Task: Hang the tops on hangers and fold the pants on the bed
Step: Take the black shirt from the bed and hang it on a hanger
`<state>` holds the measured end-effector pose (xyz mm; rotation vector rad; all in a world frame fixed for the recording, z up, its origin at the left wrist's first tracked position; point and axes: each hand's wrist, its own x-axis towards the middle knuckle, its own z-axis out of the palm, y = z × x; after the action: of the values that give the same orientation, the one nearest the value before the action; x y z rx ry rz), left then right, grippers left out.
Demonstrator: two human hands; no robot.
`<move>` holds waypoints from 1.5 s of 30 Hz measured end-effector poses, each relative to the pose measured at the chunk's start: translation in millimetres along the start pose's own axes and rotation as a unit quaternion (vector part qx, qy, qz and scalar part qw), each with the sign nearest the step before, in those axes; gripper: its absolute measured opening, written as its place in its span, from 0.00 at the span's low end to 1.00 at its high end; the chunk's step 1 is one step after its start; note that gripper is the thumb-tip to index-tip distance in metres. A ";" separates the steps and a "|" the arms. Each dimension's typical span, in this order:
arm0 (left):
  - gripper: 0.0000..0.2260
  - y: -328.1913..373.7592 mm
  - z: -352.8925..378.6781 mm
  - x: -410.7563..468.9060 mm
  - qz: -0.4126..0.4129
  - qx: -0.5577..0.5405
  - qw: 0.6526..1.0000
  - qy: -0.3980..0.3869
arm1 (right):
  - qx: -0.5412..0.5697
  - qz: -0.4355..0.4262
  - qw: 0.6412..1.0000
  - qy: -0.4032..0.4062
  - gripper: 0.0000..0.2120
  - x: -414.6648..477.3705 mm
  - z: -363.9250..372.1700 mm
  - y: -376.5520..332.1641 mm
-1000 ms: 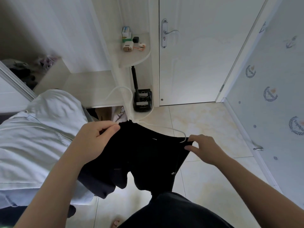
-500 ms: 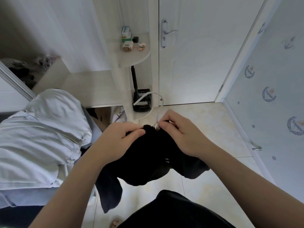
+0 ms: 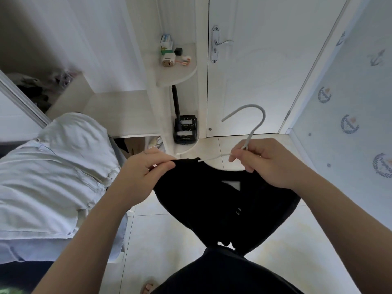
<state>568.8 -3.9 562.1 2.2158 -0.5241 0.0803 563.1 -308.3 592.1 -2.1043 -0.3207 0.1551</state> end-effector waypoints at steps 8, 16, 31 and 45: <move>0.07 -23.5 5.8 -10.7 -0.067 0.058 0.996 -0.010 | 0.004 -0.025 0.999 0.042 0.12 -7.8 3.7 1.7; 0.09 -41.7 -17.1 -20.3 -0.097 0.162 0.981 0.049 | -0.008 0.001 0.999 -0.035 0.11 -15.0 1.1 15.2; 0.14 -31.0 -37.1 -34.2 -0.130 0.088 0.957 0.242 | 0.021 -0.021 0.999 0.037 0.12 -18.4 25.4 -3.3; 0.10 -14.0 -6.4 -3.0 0.066 0.186 0.965 0.172 | -0.036 0.005 0.998 -0.046 0.05 6.1 4.9 27.9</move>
<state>572.4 9.8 555.4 2.4505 -0.4913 0.6702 572.5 -316.5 565.8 -2.1734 -0.3769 0.2503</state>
